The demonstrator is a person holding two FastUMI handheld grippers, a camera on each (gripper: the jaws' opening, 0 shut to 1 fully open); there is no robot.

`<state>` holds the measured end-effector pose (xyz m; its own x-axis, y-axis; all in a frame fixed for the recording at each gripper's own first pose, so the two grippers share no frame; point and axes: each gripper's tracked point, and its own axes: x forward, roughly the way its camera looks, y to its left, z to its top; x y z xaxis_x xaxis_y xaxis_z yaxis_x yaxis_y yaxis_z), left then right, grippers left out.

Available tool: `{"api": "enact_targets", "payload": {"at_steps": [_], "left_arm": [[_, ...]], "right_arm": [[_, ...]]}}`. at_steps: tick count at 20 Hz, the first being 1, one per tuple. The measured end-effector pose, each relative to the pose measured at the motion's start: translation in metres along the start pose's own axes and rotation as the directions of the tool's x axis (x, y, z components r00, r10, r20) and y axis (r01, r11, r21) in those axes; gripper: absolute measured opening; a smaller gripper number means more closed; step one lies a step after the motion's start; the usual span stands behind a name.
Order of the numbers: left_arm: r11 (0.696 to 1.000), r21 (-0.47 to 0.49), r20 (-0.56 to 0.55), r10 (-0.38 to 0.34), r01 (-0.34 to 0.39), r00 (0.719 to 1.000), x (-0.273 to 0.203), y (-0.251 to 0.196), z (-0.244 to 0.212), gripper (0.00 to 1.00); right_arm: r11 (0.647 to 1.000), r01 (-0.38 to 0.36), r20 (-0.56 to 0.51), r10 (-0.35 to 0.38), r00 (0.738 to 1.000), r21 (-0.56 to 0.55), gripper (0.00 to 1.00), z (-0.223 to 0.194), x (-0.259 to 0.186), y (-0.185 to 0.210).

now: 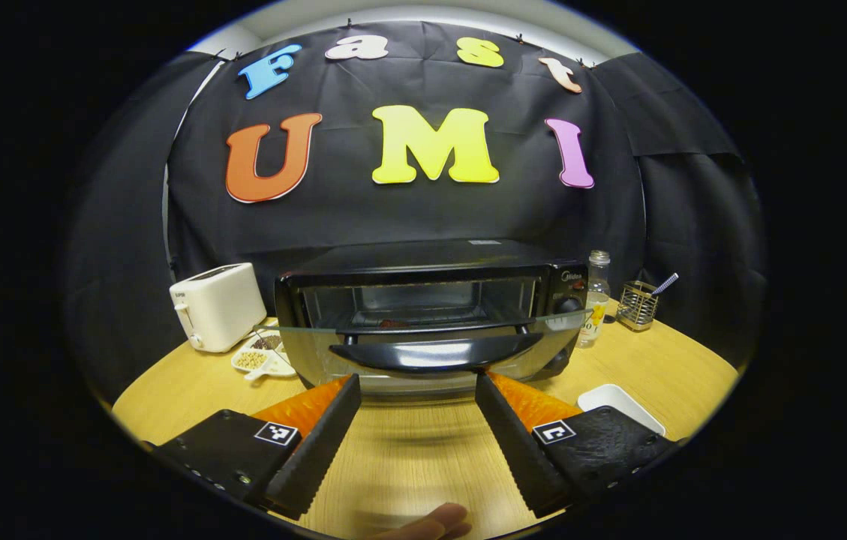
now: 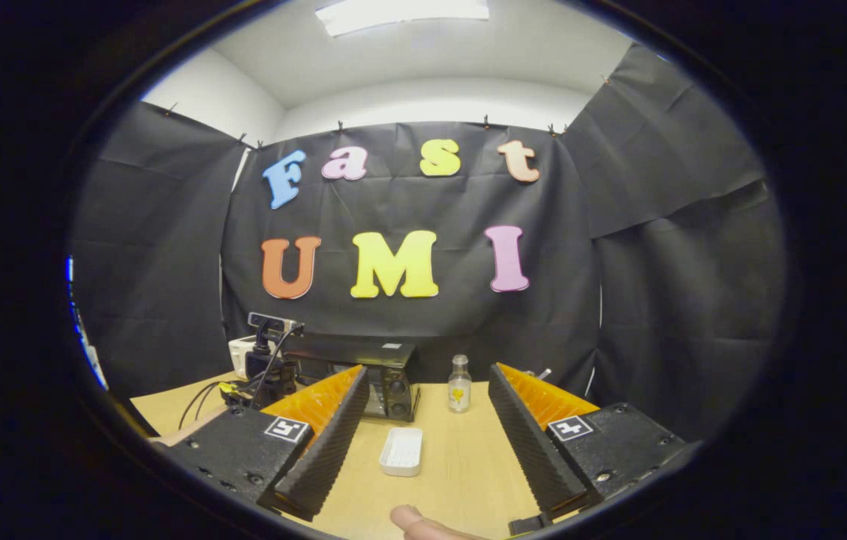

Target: Open the electric oven with the left hand, put the food in, and close the electric oven.

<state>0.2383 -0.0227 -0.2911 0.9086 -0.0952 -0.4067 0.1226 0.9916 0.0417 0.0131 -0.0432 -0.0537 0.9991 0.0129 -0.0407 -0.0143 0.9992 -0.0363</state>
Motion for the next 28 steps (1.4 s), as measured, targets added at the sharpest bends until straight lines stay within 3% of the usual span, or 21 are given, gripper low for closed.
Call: {"api": "enact_targets", "payload": {"at_steps": [6, 8, 9, 11, 14, 18, 21, 28], "left_arm": [[1.0, 0.003, 0.017, 0.025, -0.025, 1.0, 0.024, 0.006, 0.024, 0.98], [0.999, -0.006, 0.017, 0.054, -0.054, 0.998, 0.033, 0.016, 0.04, 0.98], [0.997, -0.02, -0.001, 0.068, -0.068, 0.998, 0.033, 0.02, 0.044, 0.98], [0.998, -0.027, 0.032, 0.065, -0.064, 0.997, 0.023, 0.021, 0.067, 0.98], [0.995, 0.011, 0.087, 0.095, -0.096, 0.992, -0.006, 0.026, 0.091, 0.98], [0.996, 0.029, 0.167, 0.08, -0.086, 0.983, -0.061, 0.015, 0.128, 0.97], [0.993, 0.03, 0.213, 0.105, -0.114, 0.971, -0.109, 0.014, 0.15, 0.97], [0.99, 0.006, 0.269, 0.134, -0.141, 0.954, -0.213, 0.017, 0.151, 0.97]], "right_arm": [[1.0, 0.018, 0.001, -0.018, 1.0, 0.001, 0.96, -0.003, 0.0, -0.015], [1.0, 0.018, 0.006, -0.018, 1.0, 0.006, 1.0, -0.005, 0.0, -0.016], [1.0, 0.013, 0.002, -0.013, 1.0, 0.006, 0.96, -0.006, 0.0, -0.014], [1.0, 0.006, 0.003, -0.006, 1.0, 0.012, 1.0, -0.006, 0.002, -0.014], [1.0, 0.012, -0.005, -0.012, 1.0, 0.023, 1.0, -0.009, 0.005, -0.017], [0.999, 0.02, -0.007, -0.019, 1.0, 0.03, 0.96, -0.01, 0.007, -0.014], [0.999, 0.018, -0.012, -0.017, 1.0, 0.031, 1.0, -0.009, 0.009, -0.008], [1.0, 0.013, 0.0, -0.013, 1.0, 0.014, 0.96, -0.001, 0.01, 0.013]]}}
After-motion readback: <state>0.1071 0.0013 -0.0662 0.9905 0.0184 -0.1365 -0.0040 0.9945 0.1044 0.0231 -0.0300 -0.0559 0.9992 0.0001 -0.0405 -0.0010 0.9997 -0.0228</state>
